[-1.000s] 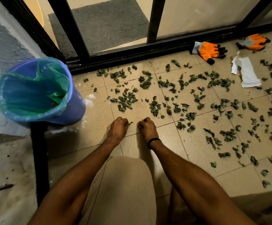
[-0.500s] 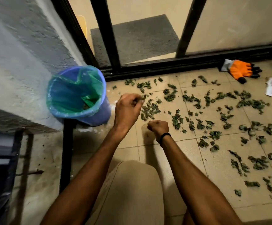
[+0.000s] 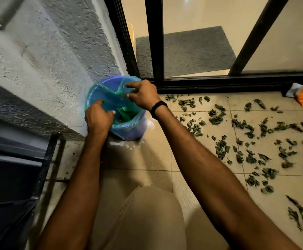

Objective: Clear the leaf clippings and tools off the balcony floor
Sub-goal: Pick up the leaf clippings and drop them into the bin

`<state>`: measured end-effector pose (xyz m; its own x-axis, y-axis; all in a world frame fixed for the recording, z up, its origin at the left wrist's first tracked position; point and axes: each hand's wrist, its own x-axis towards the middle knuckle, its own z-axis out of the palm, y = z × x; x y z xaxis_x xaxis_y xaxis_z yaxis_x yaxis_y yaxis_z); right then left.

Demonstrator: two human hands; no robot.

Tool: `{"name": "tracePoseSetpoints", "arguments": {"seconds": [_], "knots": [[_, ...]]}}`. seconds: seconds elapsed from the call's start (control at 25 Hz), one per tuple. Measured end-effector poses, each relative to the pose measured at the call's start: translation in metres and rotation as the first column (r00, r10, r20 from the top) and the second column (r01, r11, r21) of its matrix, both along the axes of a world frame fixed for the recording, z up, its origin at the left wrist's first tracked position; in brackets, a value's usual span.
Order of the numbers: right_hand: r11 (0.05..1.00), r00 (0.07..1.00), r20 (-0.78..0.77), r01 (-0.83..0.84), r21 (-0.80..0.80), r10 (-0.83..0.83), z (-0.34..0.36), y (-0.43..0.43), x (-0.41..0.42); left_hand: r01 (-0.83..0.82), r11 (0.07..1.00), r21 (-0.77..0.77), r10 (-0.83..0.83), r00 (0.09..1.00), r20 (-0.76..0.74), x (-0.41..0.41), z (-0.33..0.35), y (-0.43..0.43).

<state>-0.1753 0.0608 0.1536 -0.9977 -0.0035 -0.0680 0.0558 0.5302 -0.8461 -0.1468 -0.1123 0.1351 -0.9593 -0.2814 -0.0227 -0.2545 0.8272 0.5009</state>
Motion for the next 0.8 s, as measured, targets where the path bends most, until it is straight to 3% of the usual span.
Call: {"name": "tracePoseSetpoints", "arguments": {"seconds": [0.08, 0.16, 0.24, 0.36, 0.44, 0.52, 0.68, 0.8], "knots": [[0.999, 1.0, 0.003, 0.023, 0.037, -0.023, -0.005, -0.004, -0.002, -0.023, 1.0, -0.001, 0.023, 0.998, -0.057, 0.002, -0.003, 0.0], [0.984, 0.982, -0.068, 0.175, -0.039, -0.177, -0.012, 0.0, 0.001, -0.015, 1.0, -0.008, 0.014, 0.991, -0.133, -0.002, -0.005, 0.001], [0.953, 0.946, -0.135, 0.301, 0.018, -0.296, -0.018, 0.007, 0.0, 0.027, 0.999, -0.026, -0.031, 0.986, -0.164, -0.018, -0.005, 0.002], [0.931, 0.957, -0.096, 0.29, 0.224, -0.275, -0.027, 0.011, -0.004, 0.139, 0.982, -0.129, -0.149, 0.986, -0.07, -0.049, -0.001, 0.01], [0.933, 0.972, -0.004, 0.226, 0.279, -0.234, -0.032, 0.006, -0.002, 0.194, 0.954, -0.229, -0.193, 0.981, 0.026, -0.064, 0.001, 0.01], [0.933, 0.974, -0.009, 0.219, 0.287, -0.226, -0.038, 0.005, 0.001, 0.174, 0.961, -0.217, -0.164, 0.984, 0.064, -0.078, 0.0, 0.003], [0.932, 0.948, -0.108, 0.315, 0.181, -0.299, -0.041, 0.009, 0.005, 0.145, 0.968, -0.207, -0.159, 0.986, -0.051, -0.089, 0.0, -0.009], [0.861, 0.864, 0.004, 0.503, -0.08, -0.504, -0.044, 0.02, -0.001, 0.067, 0.991, -0.114, -0.089, 0.977, -0.196, -0.095, 0.014, -0.008]]}}
